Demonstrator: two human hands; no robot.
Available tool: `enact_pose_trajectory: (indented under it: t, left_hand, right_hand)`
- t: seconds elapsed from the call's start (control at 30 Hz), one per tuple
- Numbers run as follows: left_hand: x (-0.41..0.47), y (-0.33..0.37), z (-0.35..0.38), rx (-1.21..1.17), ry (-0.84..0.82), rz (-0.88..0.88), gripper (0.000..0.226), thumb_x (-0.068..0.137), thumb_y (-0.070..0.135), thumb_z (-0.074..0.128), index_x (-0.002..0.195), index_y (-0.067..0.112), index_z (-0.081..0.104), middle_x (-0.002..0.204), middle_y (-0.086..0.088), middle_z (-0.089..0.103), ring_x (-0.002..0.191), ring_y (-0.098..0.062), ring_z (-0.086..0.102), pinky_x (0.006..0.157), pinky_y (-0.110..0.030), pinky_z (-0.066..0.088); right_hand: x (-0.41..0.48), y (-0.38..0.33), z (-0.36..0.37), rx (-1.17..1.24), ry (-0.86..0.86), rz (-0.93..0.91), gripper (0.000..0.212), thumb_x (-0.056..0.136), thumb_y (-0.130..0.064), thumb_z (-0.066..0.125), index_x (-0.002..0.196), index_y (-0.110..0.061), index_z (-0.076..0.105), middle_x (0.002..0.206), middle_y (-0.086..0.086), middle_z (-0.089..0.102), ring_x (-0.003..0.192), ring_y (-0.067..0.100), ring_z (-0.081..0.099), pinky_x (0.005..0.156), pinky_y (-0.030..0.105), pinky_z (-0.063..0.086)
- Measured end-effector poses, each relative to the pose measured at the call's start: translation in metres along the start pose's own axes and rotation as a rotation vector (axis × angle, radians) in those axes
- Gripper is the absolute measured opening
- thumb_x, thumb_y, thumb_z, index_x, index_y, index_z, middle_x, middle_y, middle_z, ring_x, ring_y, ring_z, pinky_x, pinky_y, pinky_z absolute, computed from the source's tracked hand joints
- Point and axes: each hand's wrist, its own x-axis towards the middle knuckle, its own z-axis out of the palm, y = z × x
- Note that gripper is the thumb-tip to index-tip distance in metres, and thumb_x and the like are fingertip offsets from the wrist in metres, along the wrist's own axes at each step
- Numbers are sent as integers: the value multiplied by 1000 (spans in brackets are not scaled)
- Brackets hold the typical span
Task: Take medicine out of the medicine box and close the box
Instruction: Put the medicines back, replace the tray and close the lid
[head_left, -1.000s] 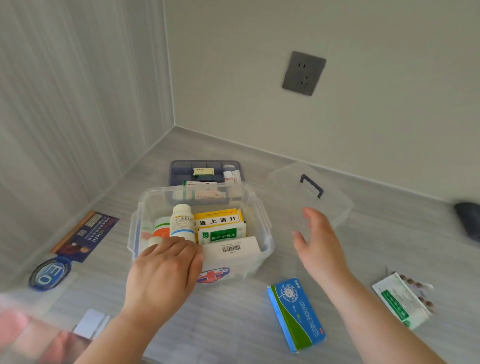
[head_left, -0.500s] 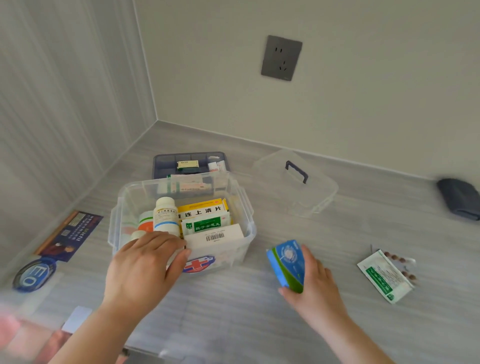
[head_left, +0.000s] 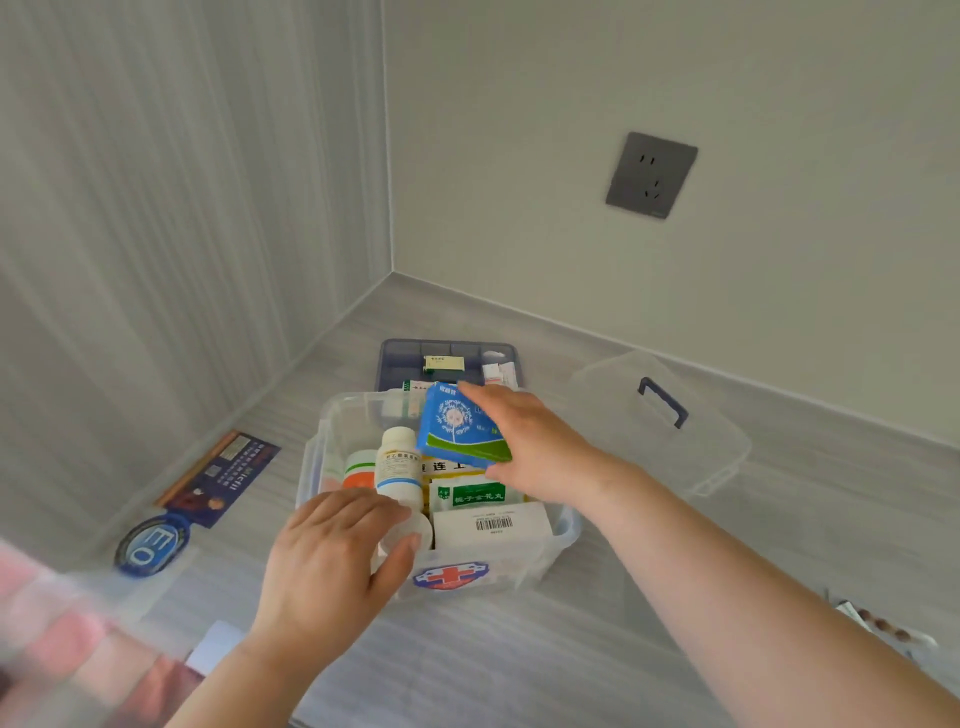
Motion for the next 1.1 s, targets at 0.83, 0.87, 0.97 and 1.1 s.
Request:
enact_pose_trajectory:
  t: [0.83, 0.87, 0.97, 1.1]
  left_hand:
    - [42, -4, -15, -237, -224, -125, 20, 85, 32, 50, 94, 29, 68, 97, 9, 70, 79, -1, 56, 64, -10, 40]
    - [57, -5, -9, -187, -311, -125, 25, 86, 32, 52, 109, 30, 62, 112, 7, 65, 94, -6, 57, 76, -15, 43]
    - [101, -2, 15, 0, -771, -78, 46, 86, 37, 52, 129, 24, 43, 133, 0, 52, 119, -19, 48, 97, -30, 40]
    - [124, 9, 42, 133, -1018, 107, 37, 84, 36, 56, 116, 17, 56, 116, -3, 63, 102, -20, 56, 83, -28, 39]
  right_hand:
    - [8, 17, -20, -163, 28, -24, 90, 73, -24, 68, 141, -28, 10, 144, 4, 32, 127, 22, 31, 106, 32, 27]
    - [7, 18, -26, -127, 65, -7, 90, 72, -24, 69, 141, -28, 12, 144, 4, 32, 126, 23, 32, 104, 32, 29]
    - [1, 25, -39, -48, 131, 47, 87, 72, -22, 69, 140, -26, 15, 142, 4, 34, 123, 23, 34, 101, 31, 30]
    - [-8, 36, -37, 14, 117, 85, 86, 73, -23, 68, 140, -27, 14, 141, 3, 34, 123, 22, 34, 102, 33, 31]
